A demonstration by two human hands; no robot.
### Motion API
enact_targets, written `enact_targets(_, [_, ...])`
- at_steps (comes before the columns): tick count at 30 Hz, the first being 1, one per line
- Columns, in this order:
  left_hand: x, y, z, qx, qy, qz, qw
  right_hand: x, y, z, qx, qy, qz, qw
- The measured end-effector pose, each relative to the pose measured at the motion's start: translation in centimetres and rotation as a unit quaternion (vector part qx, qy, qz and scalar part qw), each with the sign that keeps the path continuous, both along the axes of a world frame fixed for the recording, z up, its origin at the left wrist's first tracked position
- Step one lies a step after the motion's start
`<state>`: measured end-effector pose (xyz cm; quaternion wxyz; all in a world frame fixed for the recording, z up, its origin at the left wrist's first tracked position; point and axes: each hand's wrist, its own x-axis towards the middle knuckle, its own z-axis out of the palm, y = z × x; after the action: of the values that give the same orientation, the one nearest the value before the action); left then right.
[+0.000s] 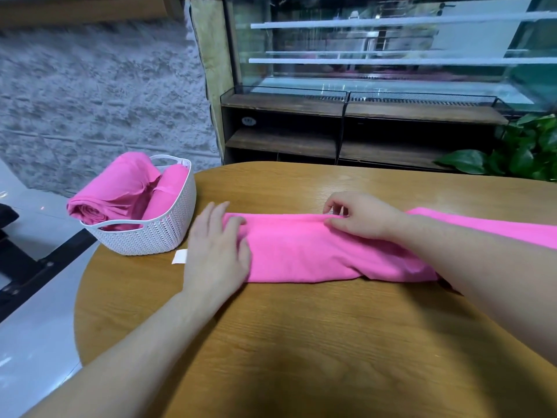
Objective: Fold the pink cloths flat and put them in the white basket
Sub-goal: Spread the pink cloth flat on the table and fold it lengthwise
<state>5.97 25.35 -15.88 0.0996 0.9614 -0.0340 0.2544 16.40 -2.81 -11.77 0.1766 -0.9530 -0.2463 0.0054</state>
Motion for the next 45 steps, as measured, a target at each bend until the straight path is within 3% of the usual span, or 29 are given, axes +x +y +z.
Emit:
enact_targets(2, [-0.7,-2.7,0.0,-0.041,0.035,-0.062,0.997,-0.4,-1.1,-0.3,0.029,-0.064,-0.001,0.997])
enact_targets(4, [-1.1,-5.1,-0.3,-0.06,0.12,-0.074,0.988,-1.1,-2.4,-0.5,0.048,-0.072,-0.028,0.996])
enact_targets(7, [-0.7,-6.1,-1.3,0.023,0.225,-0.049,0.973,-2.2,-4.7,-0.4,0.021,-0.002,-0.083,0.996])
enact_targets(13, [0.9,-2.8,-1.0,0.07,0.278,-0.056,0.956,-2.9,-8.7,0.4,0.008,0.137,-0.126,0.983])
enact_targets(19, [1.7,-2.4,-0.3,0.05,0.303,-0.039,0.951,-3.6,-9.4,1.2,-0.033,0.165,-0.095,0.981])
enact_targets(22, [1.6,-4.5,0.0,0.0,0.242,-0.025,0.97,-3.3,-9.2,1.6,-0.066,0.134,-0.067,0.987])
enact_targets(25, [1.9,-6.4,0.1,-0.028,0.173,-0.048,0.983,-2.9,-9.2,2.1,-0.033,0.088,-0.079,0.992])
enact_targets(31, [2.4,-6.7,-1.0,0.019,0.238,0.0,0.971,-1.2,-8.8,1.9,-0.103,0.112,-0.102,0.983])
enact_targets(37, [2.9,-6.7,-0.8,0.048,0.274,0.014,0.96,-0.5,-9.6,1.5,-0.113,0.148,-0.135,0.973])
enact_targets(45, [2.8,-6.7,-0.7,0.052,0.296,0.02,0.954,-0.5,-9.8,0.5,-0.04,0.127,-0.158,0.978])
